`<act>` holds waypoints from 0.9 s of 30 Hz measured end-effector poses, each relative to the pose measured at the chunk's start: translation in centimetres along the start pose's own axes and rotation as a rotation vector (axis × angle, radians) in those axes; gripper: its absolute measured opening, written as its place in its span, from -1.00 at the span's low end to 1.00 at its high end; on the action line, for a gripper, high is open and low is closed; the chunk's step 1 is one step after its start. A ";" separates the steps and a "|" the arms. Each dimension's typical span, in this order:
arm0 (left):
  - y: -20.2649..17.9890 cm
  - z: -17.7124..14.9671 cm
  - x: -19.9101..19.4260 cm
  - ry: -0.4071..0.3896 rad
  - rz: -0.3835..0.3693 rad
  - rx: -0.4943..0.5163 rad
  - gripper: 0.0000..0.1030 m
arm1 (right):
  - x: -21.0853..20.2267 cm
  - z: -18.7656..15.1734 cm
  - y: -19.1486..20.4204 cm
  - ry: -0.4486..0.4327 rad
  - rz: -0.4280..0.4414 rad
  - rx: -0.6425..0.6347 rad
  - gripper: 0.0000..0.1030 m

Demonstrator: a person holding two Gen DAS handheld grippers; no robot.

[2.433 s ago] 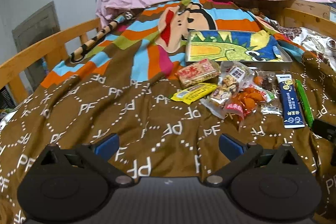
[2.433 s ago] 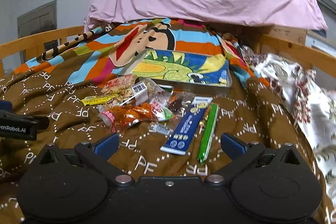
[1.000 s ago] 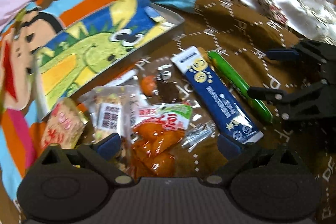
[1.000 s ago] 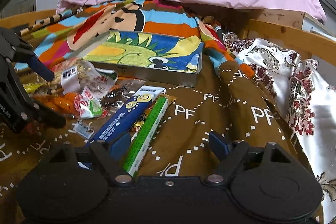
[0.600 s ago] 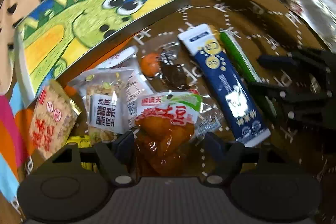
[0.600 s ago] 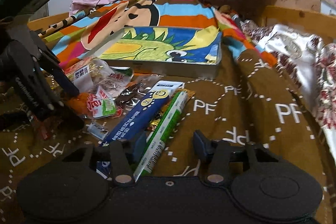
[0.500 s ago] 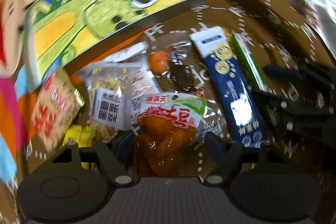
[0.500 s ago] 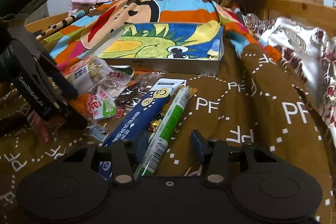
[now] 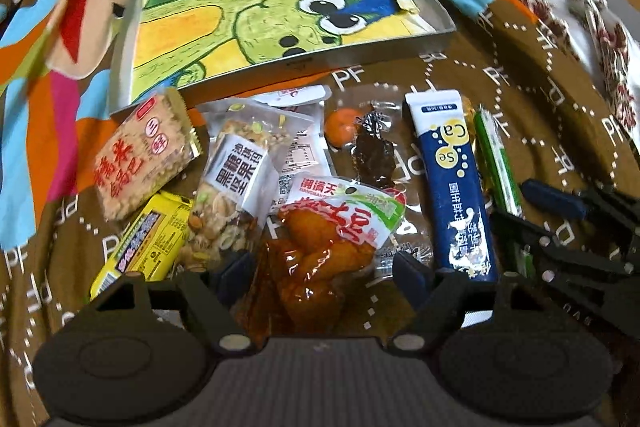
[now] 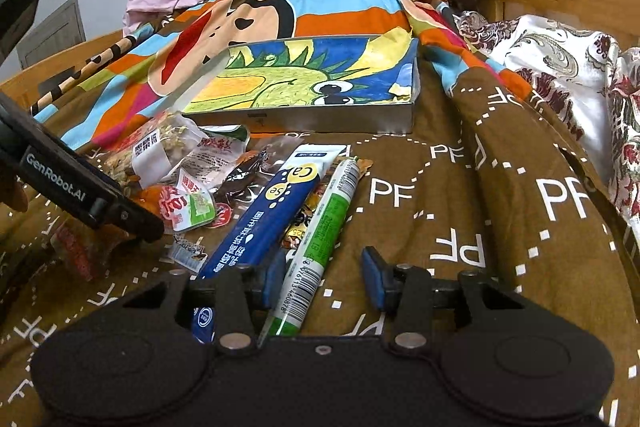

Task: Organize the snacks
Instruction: 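Grasp the orange spicy-meat pack with the left tool while the right tool grasps the green marker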

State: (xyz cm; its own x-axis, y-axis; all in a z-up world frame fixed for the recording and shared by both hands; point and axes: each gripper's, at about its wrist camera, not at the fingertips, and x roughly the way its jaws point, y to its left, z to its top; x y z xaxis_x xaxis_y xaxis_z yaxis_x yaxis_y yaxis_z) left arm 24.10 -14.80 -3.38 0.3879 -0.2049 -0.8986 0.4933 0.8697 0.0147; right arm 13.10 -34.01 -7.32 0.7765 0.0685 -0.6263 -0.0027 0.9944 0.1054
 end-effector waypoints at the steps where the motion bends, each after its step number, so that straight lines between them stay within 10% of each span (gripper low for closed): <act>1: 0.0 0.0 0.0 -0.005 -0.003 -0.016 0.63 | 0.0 0.0 0.2 0.001 -0.009 -0.003 -0.13; 18: 0.2 -2.6 2.9 -0.054 0.009 0.072 0.88 | 0.8 -0.4 2.0 0.020 -0.086 -0.050 -0.12; 27: 1.9 -3.1 2.0 -0.099 0.005 -0.010 0.30 | 0.2 -0.5 2.2 0.015 -0.076 -0.055 -0.39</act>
State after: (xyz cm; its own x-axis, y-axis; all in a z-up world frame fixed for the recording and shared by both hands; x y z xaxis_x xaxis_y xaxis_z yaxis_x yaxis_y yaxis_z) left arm 23.35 -12.15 -6.48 0.4657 -0.2432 -0.8509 0.4838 0.8750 0.0147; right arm 12.94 -31.74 -7.63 0.7665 -0.0061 -0.6422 0.0205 0.9997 0.0149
